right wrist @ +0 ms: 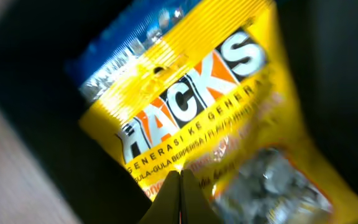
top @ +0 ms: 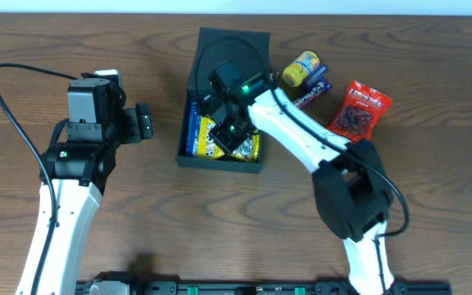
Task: Pack container
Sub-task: 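Lower the yellow bag into the box and press it down, then withdraw the right gripper and reach to the red HACKS bag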
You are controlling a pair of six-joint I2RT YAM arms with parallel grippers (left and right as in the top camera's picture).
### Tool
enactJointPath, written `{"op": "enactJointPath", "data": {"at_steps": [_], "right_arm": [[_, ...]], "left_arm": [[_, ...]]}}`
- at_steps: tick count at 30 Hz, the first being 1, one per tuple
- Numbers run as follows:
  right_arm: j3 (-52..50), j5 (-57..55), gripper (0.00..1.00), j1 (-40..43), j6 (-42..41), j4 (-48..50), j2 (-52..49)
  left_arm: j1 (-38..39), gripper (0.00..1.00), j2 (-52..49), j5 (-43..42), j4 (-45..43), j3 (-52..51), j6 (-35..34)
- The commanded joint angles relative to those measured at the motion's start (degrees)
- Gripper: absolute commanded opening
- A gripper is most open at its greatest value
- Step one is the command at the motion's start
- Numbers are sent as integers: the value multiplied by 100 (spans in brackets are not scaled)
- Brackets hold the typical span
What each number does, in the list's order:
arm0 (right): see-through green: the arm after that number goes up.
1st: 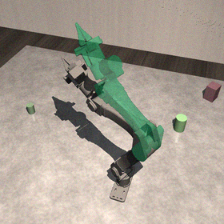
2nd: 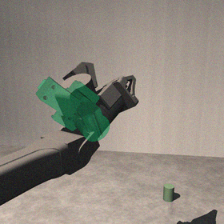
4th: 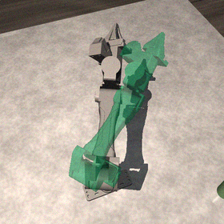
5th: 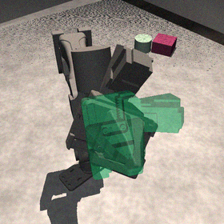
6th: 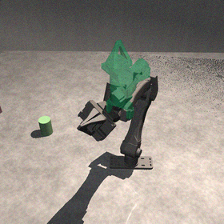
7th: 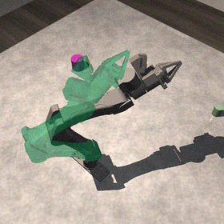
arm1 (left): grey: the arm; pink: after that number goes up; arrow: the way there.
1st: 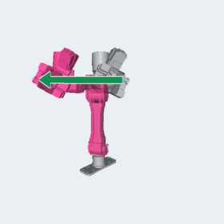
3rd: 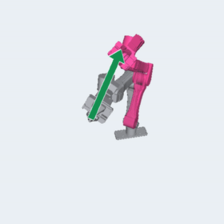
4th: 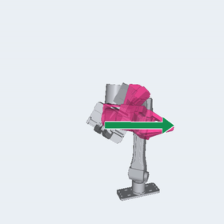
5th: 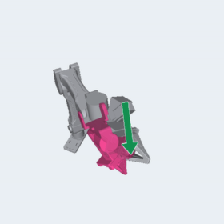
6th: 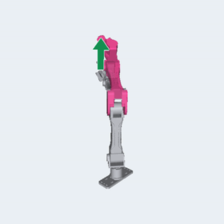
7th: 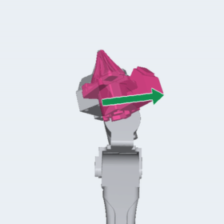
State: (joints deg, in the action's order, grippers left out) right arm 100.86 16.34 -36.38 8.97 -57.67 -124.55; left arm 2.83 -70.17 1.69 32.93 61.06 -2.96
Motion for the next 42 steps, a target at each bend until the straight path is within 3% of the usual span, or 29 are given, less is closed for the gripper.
{"op": "enactJointPath", "data": {"at_steps": [1,24,39,42], "right_arm": [[-20,13,2,-39,-83,-2,-170],[-22,74,1,-35,-278,122,-586],[59,208,1,127,-306,551,1075],[59,-175,1,334,-656,603,1340]], "left_arm": [[-24,95,57,-24,-22,173,22],[-24,95,57,-26,-20,170,20],[-24,95,57,-24,-20,173,22],[-24,95,57,-24,-20,173,20]]}}
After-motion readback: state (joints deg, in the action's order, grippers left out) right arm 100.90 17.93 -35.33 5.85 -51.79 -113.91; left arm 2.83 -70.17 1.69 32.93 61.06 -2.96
